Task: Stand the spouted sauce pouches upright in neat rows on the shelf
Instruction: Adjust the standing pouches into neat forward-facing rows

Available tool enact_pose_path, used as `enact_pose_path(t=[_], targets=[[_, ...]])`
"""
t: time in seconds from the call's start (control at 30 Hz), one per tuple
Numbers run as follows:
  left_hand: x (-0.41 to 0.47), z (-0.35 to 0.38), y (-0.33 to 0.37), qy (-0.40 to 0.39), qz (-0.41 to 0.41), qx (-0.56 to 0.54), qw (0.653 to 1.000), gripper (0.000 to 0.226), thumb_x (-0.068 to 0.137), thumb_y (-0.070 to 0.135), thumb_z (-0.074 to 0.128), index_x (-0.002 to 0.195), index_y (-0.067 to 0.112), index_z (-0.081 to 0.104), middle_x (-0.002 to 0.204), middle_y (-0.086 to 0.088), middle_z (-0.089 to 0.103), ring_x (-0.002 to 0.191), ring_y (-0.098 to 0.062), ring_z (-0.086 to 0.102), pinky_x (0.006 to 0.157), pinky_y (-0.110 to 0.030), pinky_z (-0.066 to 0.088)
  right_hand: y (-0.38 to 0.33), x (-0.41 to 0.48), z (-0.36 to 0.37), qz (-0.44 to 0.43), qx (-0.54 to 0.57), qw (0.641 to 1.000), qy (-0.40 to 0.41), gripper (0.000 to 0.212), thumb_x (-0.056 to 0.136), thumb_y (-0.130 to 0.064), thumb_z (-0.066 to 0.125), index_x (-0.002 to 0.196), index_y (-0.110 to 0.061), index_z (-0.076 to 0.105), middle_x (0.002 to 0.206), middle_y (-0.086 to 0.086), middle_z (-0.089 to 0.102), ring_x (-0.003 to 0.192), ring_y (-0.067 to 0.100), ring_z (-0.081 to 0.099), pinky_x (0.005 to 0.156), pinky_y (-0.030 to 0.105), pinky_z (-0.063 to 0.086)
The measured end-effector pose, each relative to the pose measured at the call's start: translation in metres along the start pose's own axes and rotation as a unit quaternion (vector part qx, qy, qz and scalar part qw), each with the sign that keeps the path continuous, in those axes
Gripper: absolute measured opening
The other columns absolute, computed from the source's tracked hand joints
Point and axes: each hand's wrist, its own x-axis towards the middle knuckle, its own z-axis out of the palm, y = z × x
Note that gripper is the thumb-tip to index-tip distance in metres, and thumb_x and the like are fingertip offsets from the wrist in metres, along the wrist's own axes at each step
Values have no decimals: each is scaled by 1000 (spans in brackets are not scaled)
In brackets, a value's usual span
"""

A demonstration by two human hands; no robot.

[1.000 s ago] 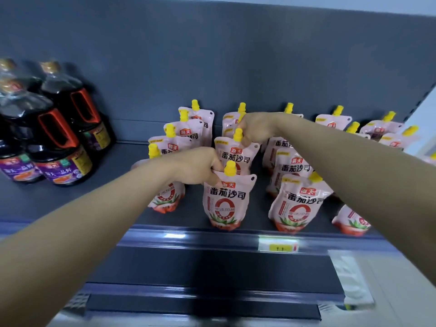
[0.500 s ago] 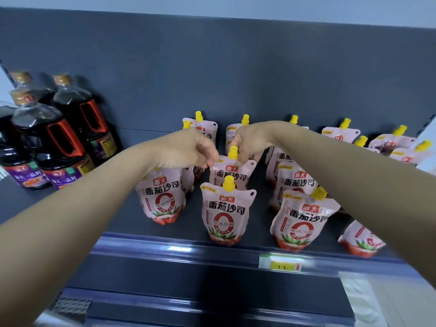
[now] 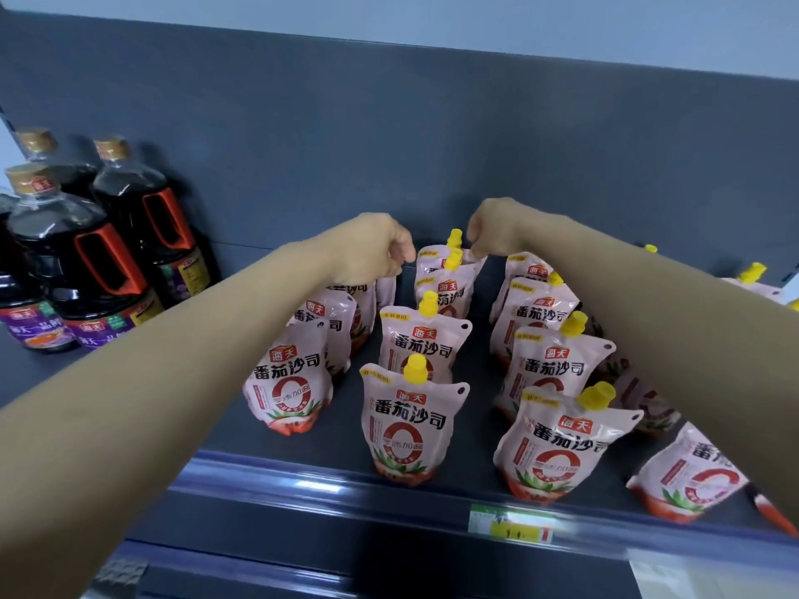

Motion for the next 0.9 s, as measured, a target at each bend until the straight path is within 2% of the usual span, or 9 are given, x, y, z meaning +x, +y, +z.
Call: enact_pose_path(t=[0.07, 0.17, 0.27, 0.33, 0.37, 0.43, 0.5, 0.7, 0.9], targets=[[17, 3, 2, -17, -12, 20, 1000, 28, 86, 5, 60, 113, 11, 63, 115, -6, 64, 106, -21, 60, 87, -26, 45, 1, 9, 3, -10, -23, 1000, 8, 38, 92, -20, 54, 120, 4, 63, 125, 19, 63, 117, 34, 59, 99, 37, 49], [42, 13, 3, -54, -29, 53, 997, 32, 83, 16, 66, 115, 13, 62, 113, -4, 63, 105, -23, 58, 86, -30, 46, 8, 28, 6, -22, -38, 999, 1, 35, 90, -9, 51, 121, 4, 61, 125, 19, 63, 112, 33, 60, 98, 39, 50], [62, 25, 2, -100, -38, 70, 992, 27, 82, 19, 69, 107, 10, 65, 102, -7, 64, 92, -25, 57, 75, -27, 42, 12, 43, 9, -46, -34, 998, -36, 29, 88, -15, 55, 108, 5, 65, 107, 20, 67, 84, 25, 54, 73, 32, 47], [72, 32, 1, -114, -31, 88, 989, 8, 83, 13, 63, 83, 6, 64, 78, -8, 58, 77, -26, 51, 63, -27, 39, 16, 52, 12, -58, -23, 996, -60, 21, 87, -18, 60, 91, 2, 62, 86, 20, 59, 76, 24, 48, 60, 28, 38], [76, 35, 0, -117, -36, 97, 988, 14, 84, 11, 60, 71, 7, 56, 67, -6, 49, 69, -25, 44, 56, -26, 33, 17, 56, 14, -58, -7, 996, -71, 16, 87, -18, 61, 87, -2, 60, 80, 16, 53, 74, 25, 50, 60, 30, 41], [81, 39, -1, -123, -42, 119, 984, 30, 85, 12, 58, 59, 13, 43, 58, -2, 36, 61, -22, 37, 49, -25, 25, 21, 65, 20, -53, 33, 994, -91, 15, 87, -14, 63, 90, 0, 63, 76, 10, 50, 77, 30, 60, 72, 37, 54], [84, 41, -3, -121, -42, 127, 984, 37, 85, 14, 60, 55, 14, 39, 58, -1, 34, 63, -22, 37, 48, -25, 25, 23, 71, 24, -46, 62, 991, -109, 22, 87, -13, 64, 98, 6, 64, 82, 12, 52, 89, 37, 68, 84, 41, 56], [88, 33, -17, -151, -49, 118, 980, 49, 83, 11, 64, 48, 14, 30, 54, -3, 27, 55, -22, 30, 53, -26, 26, 21, 80, 24, -48, 120, 983, -128, 17, 90, -10, 63, 98, 5, 62, 90, 14, 50, 84, 34, 66, 86, 44, 55], [85, 33, -19, -157, -65, 129, 977, 44, 84, 13, 64, 50, 14, 37, 55, -2, 34, 55, -19, 33, 52, -25, 28, 17, 82, 27, -53, 137, 980, -132, 32, 90, -10, 63, 112, 13, 60, 94, 13, 52, 95, 42, 69, 91, 48, 55]])
